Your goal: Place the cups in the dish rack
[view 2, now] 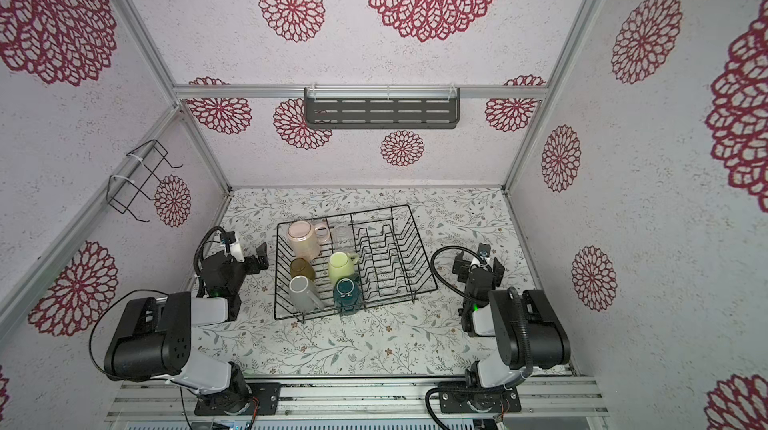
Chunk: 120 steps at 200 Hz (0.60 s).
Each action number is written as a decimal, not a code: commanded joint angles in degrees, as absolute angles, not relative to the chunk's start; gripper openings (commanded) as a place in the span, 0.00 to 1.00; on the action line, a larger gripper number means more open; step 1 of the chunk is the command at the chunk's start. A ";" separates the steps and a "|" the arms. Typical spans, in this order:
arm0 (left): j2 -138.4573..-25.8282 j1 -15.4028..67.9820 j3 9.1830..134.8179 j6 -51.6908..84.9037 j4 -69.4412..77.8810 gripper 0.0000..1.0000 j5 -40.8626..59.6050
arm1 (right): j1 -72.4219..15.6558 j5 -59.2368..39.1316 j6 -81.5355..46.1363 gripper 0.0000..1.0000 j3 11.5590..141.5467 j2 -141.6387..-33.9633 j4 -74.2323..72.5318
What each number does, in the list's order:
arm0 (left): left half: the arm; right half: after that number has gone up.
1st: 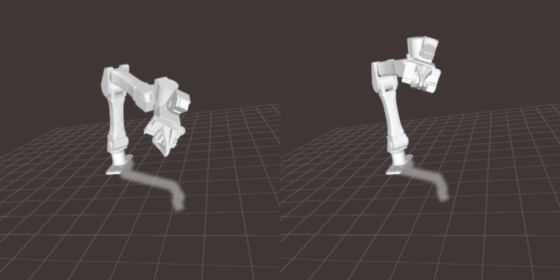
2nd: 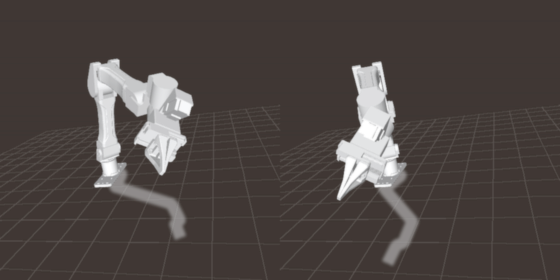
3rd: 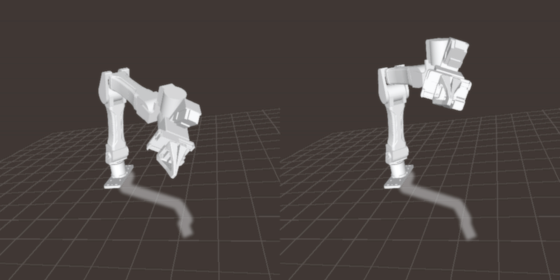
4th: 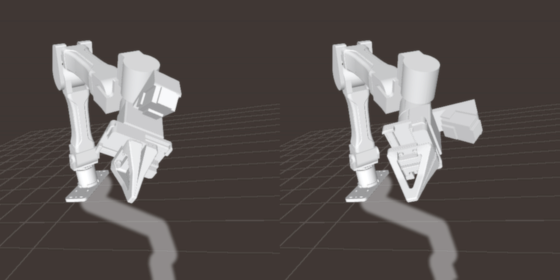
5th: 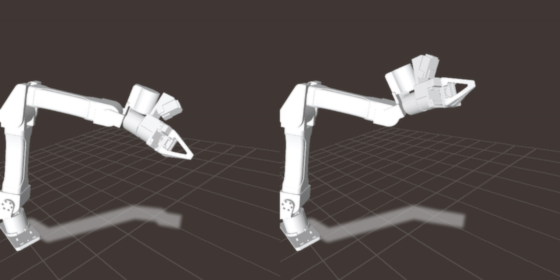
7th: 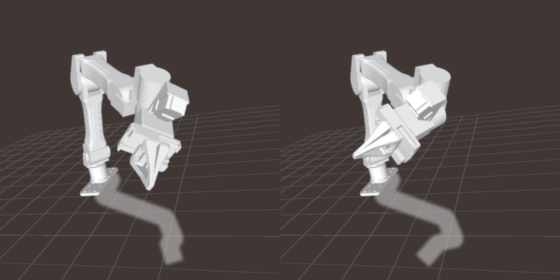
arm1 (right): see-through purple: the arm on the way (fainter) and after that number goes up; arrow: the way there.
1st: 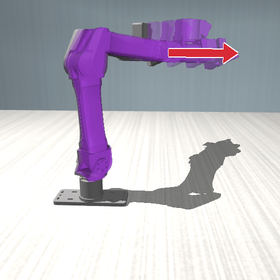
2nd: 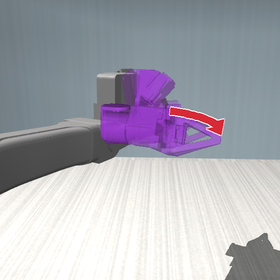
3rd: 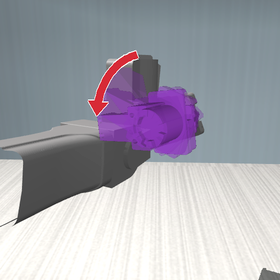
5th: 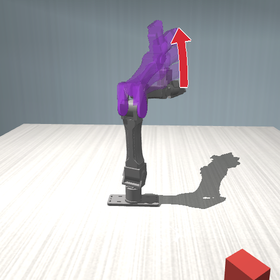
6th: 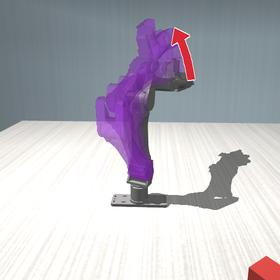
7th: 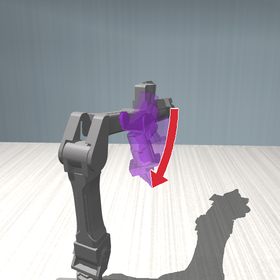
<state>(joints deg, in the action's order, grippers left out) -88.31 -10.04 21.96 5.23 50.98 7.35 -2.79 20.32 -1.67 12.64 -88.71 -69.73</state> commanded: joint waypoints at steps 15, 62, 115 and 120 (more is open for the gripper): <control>-88.61 -10.33 22.78 5.01 52.05 0.97 9.23 | -2.81 22.13 -3.16 0.99 13.57 -87.95 -70.44; -88.60 -10.21 22.75 4.92 52.40 0.97 9.03 | -2.98 21.71 -2.71 0.99 13.89 -87.98 -70.13; -88.51 -10.20 22.58 4.92 52.56 0.97 8.83 | -2.99 21.71 -2.64 0.99 13.96 -88.06 -70.05; -88.56 -10.28 22.53 4.94 52.56 0.97 8.79 | -3.06 21.71 -2.64 0.99 13.97 -88.07 -70.05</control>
<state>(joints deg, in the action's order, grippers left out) -88.40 -10.04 21.98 5.56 51.20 8.32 -2.83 20.95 -1.72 12.64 -88.71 -68.93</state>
